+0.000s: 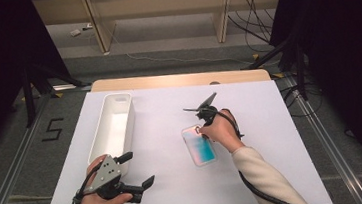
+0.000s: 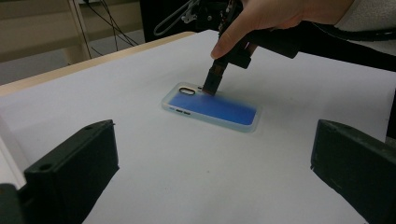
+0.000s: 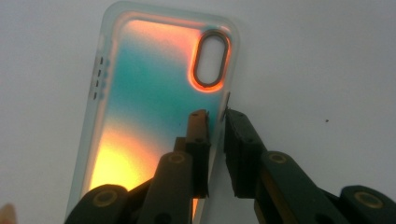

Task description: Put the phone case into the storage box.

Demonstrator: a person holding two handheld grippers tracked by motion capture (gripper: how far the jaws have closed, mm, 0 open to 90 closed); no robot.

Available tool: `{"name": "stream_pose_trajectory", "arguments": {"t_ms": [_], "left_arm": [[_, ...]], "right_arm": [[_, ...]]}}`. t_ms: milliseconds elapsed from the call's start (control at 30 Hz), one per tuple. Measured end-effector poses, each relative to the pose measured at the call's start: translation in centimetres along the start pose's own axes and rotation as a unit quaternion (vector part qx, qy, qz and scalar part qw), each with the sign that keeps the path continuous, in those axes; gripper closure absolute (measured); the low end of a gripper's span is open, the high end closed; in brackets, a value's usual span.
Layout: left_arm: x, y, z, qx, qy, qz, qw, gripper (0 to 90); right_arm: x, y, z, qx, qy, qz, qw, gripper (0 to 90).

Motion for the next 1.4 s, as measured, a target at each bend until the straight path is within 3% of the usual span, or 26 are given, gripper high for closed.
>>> {"name": "stream_pose_trajectory", "arguments": {"t_ms": [200,267,467,533,800,867,900,933,1000,1033,1067,1233,1267,1333,1367,1400], "left_arm": [[0.00,0.04,-0.03,-0.001,-0.002,0.000,1.0000,0.2],[0.00,0.04,-0.02,-0.001,-0.001,-0.001,1.0000,0.2],[-0.01,0.07,0.03,-0.004,0.001,-0.001,1.0000,0.3],[0.00,0.08,-0.04,-0.003,-0.002,0.000,1.0000,0.3],[0.03,0.05,-0.06,-0.002,-0.002,0.002,1.0000,0.5],[0.02,0.05,-0.06,-0.002,-0.002,0.002,1.0000,0.6],[0.02,0.06,-0.06,-0.002,-0.001,0.001,1.0000,0.7],[0.02,0.06,-0.07,-0.002,-0.001,0.001,1.0000,0.7],[0.03,0.06,-0.07,-0.002,-0.001,0.001,1.0000,0.8],[0.03,0.05,-0.07,-0.002,-0.001,0.002,1.0000,0.8],[0.03,0.05,-0.07,-0.003,-0.001,0.002,1.0000,0.8],[0.05,0.04,-0.09,-0.001,-0.001,0.002,1.0000,0.9],[0.06,0.04,-0.10,-0.001,-0.001,0.002,1.0000,0.9],[0.05,0.03,-0.09,-0.001,-0.001,0.003,1.0000,1.0],[0.05,0.03,-0.09,0.000,-0.001,0.002,1.0000,1.0],[0.06,0.03,-0.10,0.000,-0.001,0.003,1.0000,1.0]], "right_arm": [[0.04,0.02,-0.04,-0.004,-0.003,-0.001,1.0000,82.0],[-0.02,-0.16,-0.08,-0.008,-0.006,0.014,0.9999,82.5],[-0.05,-0.23,-0.22,-0.013,-0.014,0.020,0.9996,84.0],[0.00,-0.44,-0.29,-0.014,-0.017,0.037,0.9991,84.3],[0.01,-0.55,-0.30,-0.025,-0.019,0.048,0.9984,85.9],[0.07,-0.27,-0.21,-0.026,-0.009,0.034,0.9990,86.6],[-0.01,-0.47,-0.35,-0.027,-0.018,0.049,0.9983,87.0],[0.06,-0.24,-0.21,-0.026,-0.009,0.038,0.9989,87.4],[-0.01,-0.51,-0.36,-0.026,-0.018,0.055,0.9980,88.0],[0.08,-0.27,-0.23,-0.029,-0.008,0.039,0.9988,88.1],[0.02,-0.49,-0.33,-0.029,-0.014,0.051,0.9982,88.1],[0.01,-0.46,-0.32,-0.030,-0.009,0.050,0.9983,88.4],[-0.08,-0.67,-0.45,-0.030,-0.017,0.060,0.9976,88.5],[-0.08,-0.76,-0.53,-0.029,-0.016,0.062,0.9975,88.8],[-0.13,-0.65,-0.64,-0.028,-0.019,0.051,0.9981,88.9],[0.03,-0.82,-0.64,-0.031,-0.012,0.065,0.9973,88.9]]}}
Point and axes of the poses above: each handheld gripper's, and its own axes: z roughly forward along the jaws, x roughly out of its top, y roughly to its right, the point moved 6 cm from there along z, roughly forward along the jaws, and after that the axes turned 9 degrees about y, right-handed, at the moved point
